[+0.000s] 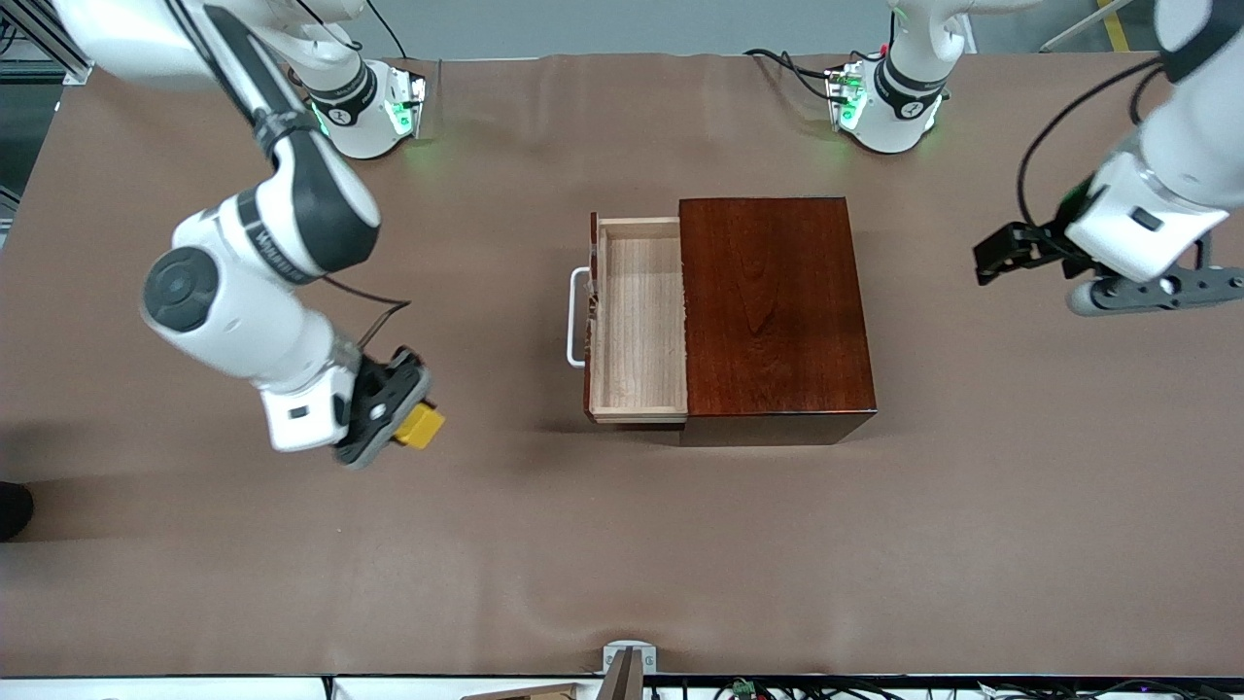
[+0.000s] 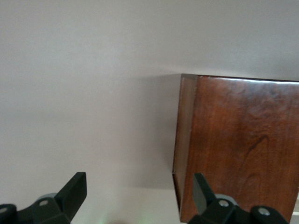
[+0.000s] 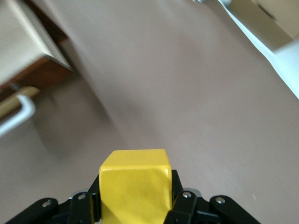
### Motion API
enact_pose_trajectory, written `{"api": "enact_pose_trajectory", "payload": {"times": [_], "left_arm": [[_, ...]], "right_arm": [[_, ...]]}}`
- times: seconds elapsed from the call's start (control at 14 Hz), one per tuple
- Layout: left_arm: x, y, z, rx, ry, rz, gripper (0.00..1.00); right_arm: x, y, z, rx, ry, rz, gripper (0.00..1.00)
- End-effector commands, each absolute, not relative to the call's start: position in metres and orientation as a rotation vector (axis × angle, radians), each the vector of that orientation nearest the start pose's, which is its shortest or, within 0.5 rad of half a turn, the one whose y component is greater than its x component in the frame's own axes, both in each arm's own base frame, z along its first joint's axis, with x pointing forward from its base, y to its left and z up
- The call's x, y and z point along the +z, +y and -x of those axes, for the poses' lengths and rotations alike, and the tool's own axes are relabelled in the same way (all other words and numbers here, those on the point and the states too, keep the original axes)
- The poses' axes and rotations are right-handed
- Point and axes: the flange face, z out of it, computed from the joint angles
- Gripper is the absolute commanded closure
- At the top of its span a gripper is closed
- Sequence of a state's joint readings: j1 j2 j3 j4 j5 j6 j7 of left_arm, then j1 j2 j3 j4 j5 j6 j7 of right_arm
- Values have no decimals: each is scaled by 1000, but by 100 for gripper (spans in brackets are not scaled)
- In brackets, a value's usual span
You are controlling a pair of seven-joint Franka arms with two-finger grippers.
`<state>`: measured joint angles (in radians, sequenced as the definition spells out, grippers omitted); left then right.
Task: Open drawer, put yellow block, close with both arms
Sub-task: 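Carry the yellow cube with the right gripper over the open drawer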
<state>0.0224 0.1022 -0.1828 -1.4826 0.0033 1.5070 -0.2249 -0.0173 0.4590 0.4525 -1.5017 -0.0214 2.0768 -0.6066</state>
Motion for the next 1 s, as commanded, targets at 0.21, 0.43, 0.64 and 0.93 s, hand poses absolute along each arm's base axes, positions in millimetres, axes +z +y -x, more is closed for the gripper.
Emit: {"api": "enact_pose_trajectory", "payload": {"times": [0.21, 0.43, 0.64, 0.93], "left_arm": [[601, -75, -568, 76, 123, 3166, 0], [600, -77, -556, 20, 122, 3160, 0], [600, -77, -555, 8, 119, 3160, 0], [599, -77, -558, 10, 119, 3162, 0]], "right_arm": [[469, 334, -609, -322, -1630, 2414, 100], [486, 377, -593, -368, -1725, 2330, 100], [467, 420, -568, -321, -1840, 2243, 100], [430, 449, -557, -268, -2036, 2116, 100]]}}
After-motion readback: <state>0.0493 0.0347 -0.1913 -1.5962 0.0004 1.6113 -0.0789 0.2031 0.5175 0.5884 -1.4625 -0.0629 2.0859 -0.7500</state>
